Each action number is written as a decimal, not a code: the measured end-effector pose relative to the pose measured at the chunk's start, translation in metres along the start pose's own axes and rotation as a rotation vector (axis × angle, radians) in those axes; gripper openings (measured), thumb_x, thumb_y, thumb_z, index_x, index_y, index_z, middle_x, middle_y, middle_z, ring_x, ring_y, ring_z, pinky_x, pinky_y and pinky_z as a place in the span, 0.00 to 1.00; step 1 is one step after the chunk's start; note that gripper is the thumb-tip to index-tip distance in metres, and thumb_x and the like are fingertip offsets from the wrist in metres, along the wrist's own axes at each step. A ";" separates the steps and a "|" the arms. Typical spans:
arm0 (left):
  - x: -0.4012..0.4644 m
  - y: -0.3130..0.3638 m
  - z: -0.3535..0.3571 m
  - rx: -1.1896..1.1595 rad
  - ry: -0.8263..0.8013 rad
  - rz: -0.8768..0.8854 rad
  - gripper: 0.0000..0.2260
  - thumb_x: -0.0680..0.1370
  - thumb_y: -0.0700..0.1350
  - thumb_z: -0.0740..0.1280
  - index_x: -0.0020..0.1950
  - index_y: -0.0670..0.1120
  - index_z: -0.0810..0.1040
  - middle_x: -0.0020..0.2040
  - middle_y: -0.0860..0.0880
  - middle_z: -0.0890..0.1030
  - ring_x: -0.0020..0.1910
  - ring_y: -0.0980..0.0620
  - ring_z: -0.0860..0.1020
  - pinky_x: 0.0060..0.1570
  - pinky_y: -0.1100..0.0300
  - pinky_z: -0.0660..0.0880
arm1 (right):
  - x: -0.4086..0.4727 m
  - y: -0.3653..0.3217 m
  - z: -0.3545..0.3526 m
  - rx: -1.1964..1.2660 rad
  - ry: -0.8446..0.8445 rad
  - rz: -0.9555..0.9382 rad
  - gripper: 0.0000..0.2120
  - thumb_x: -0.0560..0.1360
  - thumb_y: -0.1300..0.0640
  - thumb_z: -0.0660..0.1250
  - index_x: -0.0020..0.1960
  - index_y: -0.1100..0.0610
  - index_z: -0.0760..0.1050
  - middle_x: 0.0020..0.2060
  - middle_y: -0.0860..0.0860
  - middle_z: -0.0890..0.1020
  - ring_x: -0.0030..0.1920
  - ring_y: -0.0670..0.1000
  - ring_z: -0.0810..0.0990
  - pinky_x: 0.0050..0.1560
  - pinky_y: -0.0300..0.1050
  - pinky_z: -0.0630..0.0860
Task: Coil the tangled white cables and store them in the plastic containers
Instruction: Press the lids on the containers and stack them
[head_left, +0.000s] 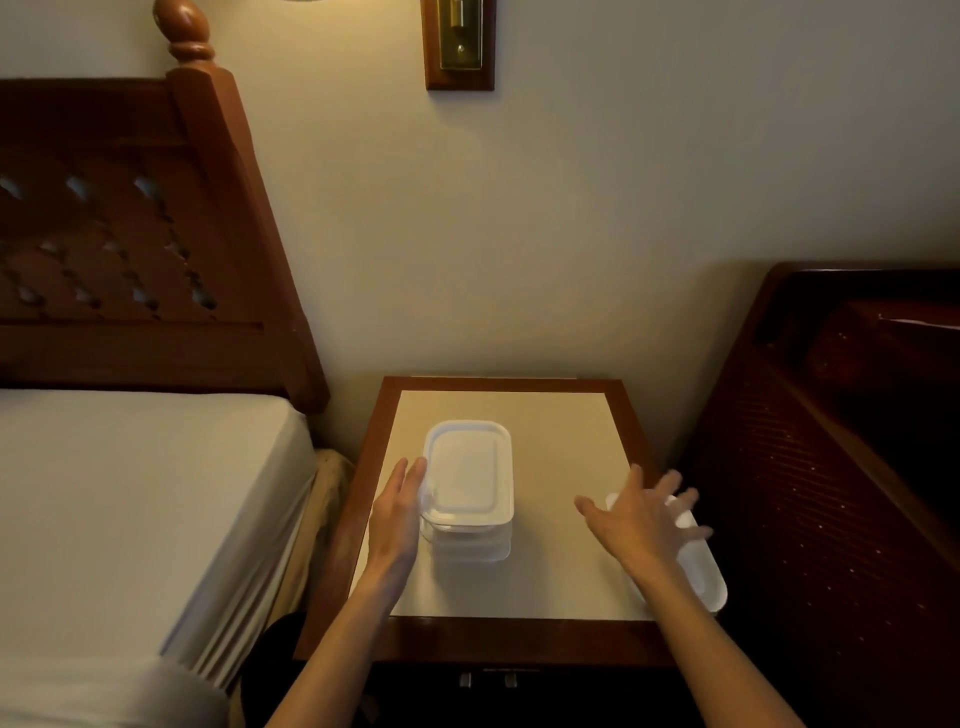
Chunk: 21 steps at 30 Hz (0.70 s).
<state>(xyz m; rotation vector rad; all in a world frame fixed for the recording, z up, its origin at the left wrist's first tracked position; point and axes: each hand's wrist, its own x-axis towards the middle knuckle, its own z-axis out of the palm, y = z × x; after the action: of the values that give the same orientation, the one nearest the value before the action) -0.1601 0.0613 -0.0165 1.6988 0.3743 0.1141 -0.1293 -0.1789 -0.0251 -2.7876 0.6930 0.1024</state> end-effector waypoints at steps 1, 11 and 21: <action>-0.001 -0.001 0.000 -0.063 -0.050 -0.039 0.23 0.77 0.67 0.55 0.63 0.55 0.76 0.59 0.60 0.79 0.59 0.55 0.77 0.63 0.50 0.73 | 0.003 0.010 0.001 -0.054 -0.081 0.068 0.50 0.66 0.27 0.65 0.77 0.51 0.52 0.77 0.61 0.48 0.75 0.68 0.47 0.67 0.75 0.54; -0.001 -0.017 0.008 -0.264 -0.129 -0.107 0.15 0.83 0.55 0.52 0.57 0.56 0.77 0.48 0.58 0.84 0.52 0.53 0.80 0.42 0.57 0.74 | 0.012 0.010 -0.028 0.172 -0.104 0.051 0.47 0.59 0.35 0.75 0.71 0.54 0.62 0.64 0.59 0.70 0.64 0.61 0.69 0.60 0.60 0.72; 0.001 -0.017 0.010 -0.298 -0.112 -0.112 0.15 0.83 0.56 0.51 0.52 0.59 0.78 0.47 0.60 0.83 0.53 0.57 0.78 0.55 0.53 0.73 | -0.033 -0.102 -0.117 -0.235 -0.220 -1.440 0.60 0.60 0.57 0.80 0.77 0.46 0.41 0.75 0.48 0.54 0.73 0.54 0.58 0.69 0.54 0.66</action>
<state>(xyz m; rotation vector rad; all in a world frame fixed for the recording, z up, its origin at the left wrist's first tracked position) -0.1595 0.0537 -0.0351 1.3805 0.3488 -0.0080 -0.1101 -0.1097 0.1157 -2.6886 -1.4415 0.1857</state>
